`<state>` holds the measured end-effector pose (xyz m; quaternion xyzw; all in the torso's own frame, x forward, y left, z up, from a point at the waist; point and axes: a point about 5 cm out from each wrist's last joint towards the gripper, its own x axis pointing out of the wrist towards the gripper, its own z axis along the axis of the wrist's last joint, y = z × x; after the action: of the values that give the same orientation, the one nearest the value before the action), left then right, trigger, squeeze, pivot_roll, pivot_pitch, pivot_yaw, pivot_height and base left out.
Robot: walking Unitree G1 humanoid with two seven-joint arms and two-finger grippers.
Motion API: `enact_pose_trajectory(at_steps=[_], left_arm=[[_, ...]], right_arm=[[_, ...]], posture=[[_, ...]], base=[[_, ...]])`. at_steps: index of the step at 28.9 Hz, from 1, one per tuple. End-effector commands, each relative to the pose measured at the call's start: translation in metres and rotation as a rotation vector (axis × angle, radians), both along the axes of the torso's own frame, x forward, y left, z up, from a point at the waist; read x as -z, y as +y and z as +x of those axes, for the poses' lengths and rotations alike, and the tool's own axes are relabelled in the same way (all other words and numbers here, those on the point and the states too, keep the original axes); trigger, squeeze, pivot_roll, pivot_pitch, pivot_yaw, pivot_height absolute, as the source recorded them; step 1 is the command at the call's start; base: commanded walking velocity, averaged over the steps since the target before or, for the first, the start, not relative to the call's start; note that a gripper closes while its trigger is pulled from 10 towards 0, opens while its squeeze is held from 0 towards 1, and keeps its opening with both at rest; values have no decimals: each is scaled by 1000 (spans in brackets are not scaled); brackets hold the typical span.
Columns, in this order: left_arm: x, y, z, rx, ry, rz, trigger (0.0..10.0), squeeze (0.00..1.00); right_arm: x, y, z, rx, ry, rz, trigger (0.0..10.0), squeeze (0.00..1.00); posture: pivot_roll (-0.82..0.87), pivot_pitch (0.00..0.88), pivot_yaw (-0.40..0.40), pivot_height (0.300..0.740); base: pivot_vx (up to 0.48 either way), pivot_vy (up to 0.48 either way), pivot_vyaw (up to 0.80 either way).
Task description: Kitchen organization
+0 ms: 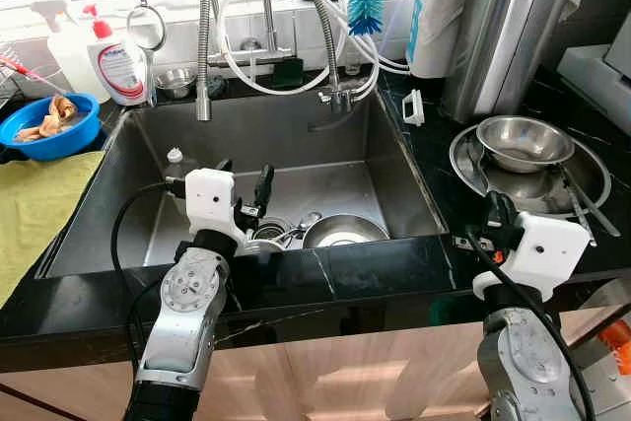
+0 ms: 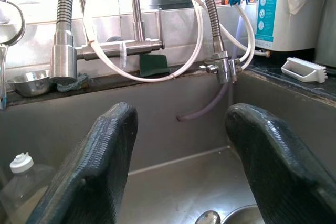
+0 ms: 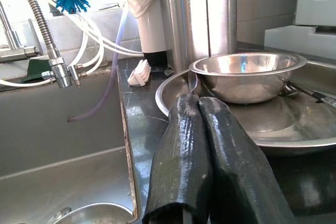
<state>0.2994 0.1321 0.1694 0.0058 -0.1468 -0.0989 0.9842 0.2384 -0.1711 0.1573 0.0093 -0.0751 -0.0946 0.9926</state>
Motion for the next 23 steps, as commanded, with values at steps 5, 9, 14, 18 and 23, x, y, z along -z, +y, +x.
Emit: enact_pose_trajectory(at_steps=[5,9,14,18,23], left_arm=[[2,1,1,-10,12,11,10000,0],[2,2,1,-10,12,10,10000,0],[3,2,1,-12,13,11,10000,0],[3,2,1,-11,14,10,10000,0],[3,0,1,-3,17,8,10000,0]], right_arm=[[-6,2,2,-27,-20,4,10000,0],[-8,2,2,-28,-26,-1,10000,0],[-12,2,4,-44,-27,-11,10000,0],[-12,4,6,-77,-14,-29,10000,0],[-11,5,7,-143,22,-109,10000,0]], posture=[[-137,0,75,740],[-136,0,75,740],[-134,0,75,740],[-136,0,76,740],[-135,0,76,740]], base=[[0,0,0],[0,0,0],[0,0,0],[0,0,0],[0,0,0]])
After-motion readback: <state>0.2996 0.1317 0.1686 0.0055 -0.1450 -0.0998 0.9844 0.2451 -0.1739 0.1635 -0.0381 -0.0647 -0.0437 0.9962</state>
